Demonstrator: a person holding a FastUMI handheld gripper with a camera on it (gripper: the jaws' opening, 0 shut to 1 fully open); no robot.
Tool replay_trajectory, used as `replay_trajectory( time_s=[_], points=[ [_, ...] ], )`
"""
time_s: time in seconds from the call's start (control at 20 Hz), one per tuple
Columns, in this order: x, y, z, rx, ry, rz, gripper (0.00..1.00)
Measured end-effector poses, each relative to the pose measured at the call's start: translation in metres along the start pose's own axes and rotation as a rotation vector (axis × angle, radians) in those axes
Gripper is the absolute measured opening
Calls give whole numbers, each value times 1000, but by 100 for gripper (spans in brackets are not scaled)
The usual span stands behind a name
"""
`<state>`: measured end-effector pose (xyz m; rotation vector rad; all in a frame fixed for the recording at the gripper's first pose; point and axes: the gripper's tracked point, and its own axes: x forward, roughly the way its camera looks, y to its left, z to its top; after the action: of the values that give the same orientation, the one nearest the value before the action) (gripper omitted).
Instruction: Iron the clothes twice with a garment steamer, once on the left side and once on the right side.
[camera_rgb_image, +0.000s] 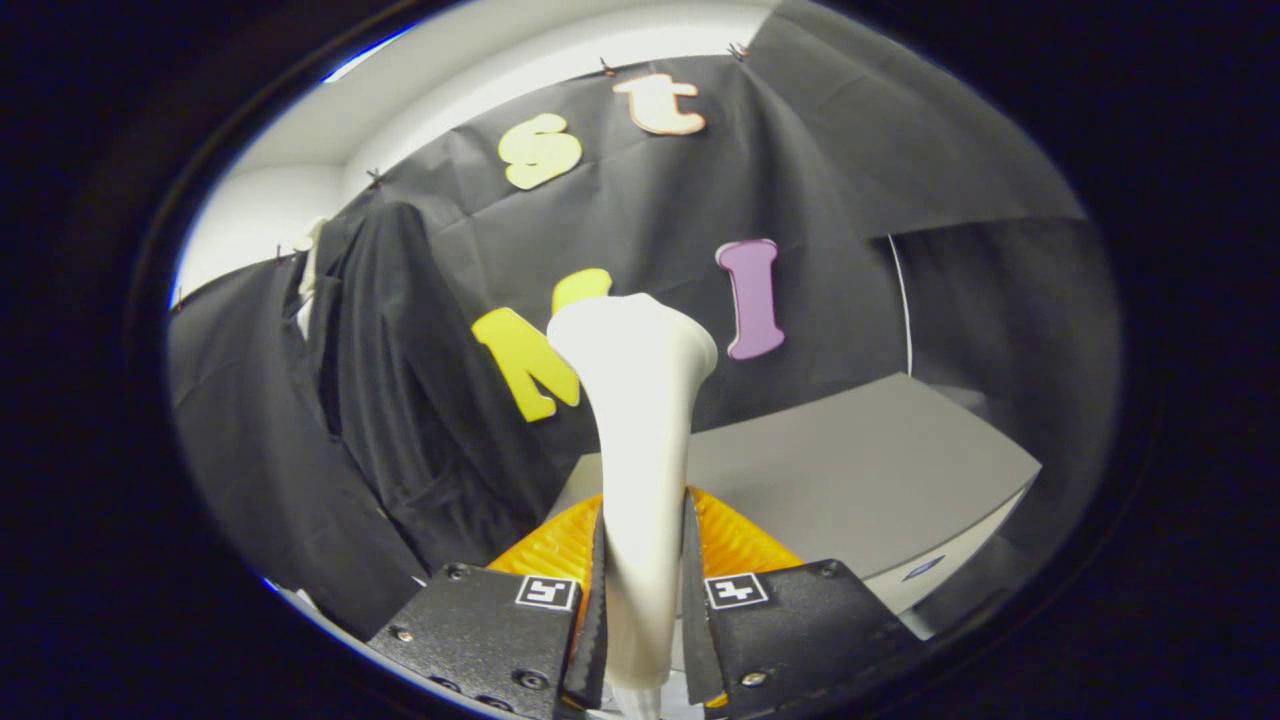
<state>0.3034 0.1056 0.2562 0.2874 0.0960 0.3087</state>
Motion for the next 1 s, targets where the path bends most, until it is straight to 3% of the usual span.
replay_trajectory(
  time_s=[0.2,0.5,1.0],
  points=[
    [-32,55,15,-81,-81,6,34],
    [-38,145,45,-152,-155,15,34],
    [-4,272,76,-263,-212,35,33]
  ],
)
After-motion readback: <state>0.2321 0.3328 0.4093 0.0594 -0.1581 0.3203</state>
